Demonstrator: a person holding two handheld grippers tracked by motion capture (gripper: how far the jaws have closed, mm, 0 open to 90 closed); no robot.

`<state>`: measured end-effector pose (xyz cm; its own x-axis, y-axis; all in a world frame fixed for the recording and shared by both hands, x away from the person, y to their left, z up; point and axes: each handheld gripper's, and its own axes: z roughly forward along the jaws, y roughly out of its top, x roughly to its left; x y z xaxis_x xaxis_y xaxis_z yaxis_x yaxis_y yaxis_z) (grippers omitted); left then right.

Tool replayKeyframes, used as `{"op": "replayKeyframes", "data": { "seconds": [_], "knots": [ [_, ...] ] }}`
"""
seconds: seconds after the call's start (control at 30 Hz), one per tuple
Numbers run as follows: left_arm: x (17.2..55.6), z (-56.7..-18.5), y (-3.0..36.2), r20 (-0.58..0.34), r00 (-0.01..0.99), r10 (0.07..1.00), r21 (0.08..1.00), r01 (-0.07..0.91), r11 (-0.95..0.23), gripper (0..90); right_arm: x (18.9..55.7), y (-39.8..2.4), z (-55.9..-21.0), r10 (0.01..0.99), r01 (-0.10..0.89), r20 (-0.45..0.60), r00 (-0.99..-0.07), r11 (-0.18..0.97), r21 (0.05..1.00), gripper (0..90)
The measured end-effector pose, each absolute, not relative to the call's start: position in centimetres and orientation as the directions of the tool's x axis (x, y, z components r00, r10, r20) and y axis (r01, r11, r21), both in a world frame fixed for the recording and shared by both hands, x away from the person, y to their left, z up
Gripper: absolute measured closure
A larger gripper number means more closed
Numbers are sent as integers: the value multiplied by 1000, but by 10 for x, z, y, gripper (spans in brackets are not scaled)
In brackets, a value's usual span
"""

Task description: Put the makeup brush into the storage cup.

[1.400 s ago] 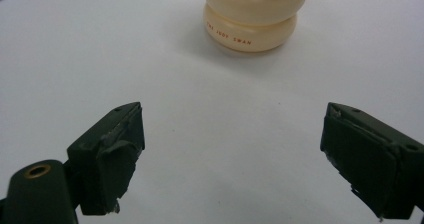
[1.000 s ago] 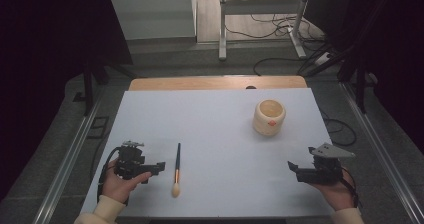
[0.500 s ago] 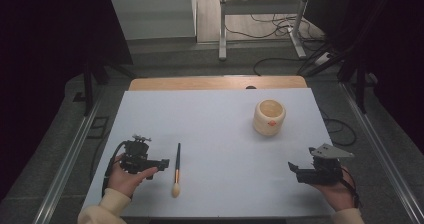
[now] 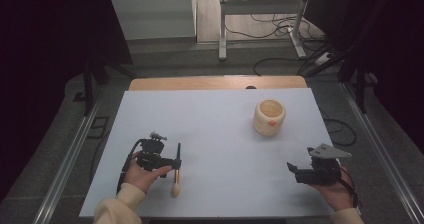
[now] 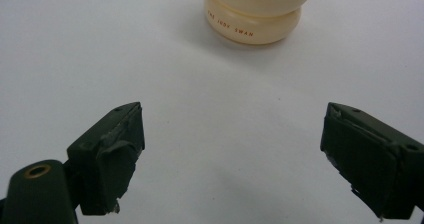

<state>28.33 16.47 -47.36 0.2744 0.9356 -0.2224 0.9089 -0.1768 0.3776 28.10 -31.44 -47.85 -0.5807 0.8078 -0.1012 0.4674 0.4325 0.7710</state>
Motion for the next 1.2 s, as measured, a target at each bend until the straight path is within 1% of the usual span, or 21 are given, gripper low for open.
{"op": "replayKeyframes", "data": {
  "seconds": [0.3, 0.4, 0.57, 0.6, 0.77, 0.87, 1.2],
  "knots": [
    [290, -477, 157, -218, 291, 931, 362, 910, -200, 222, 279, -315, -478, 816, 474, -93, -571, 420, 774, 109],
    [293, -478, 155, -211, 304, 929, 353, 910, -218, 228, 279, -316, -477, 818, 474, -92, -567, 416, 776, 109],
    [295, -481, 153, -210, 293, 933, 353, 912, -208, 236, 279, -315, -478, 819, 476, -93, -567, 417, 774, 110],
    [296, -480, 153, -204, 304, 930, 343, 913, -223, 240, 279, -315, -478, 819, 477, -93, -567, 418, 773, 110],
    [300, -484, 152, -199, 291, 936, 334, 918, -215, 257, 279, -315, -478, 821, 477, -97, -563, 418, 773, 115],
    [301, -486, 151, -193, 285, 939, 315, 924, -216, 285, 279, -315, -478, 824, 475, -103, -557, 418, 775, 118],
    [302, -493, 152, -204, 260, 944, 294, 936, -194, 338, 279, -314, -477, 825, 473, -107, -555, 418, 775, 122]
  ]
}}
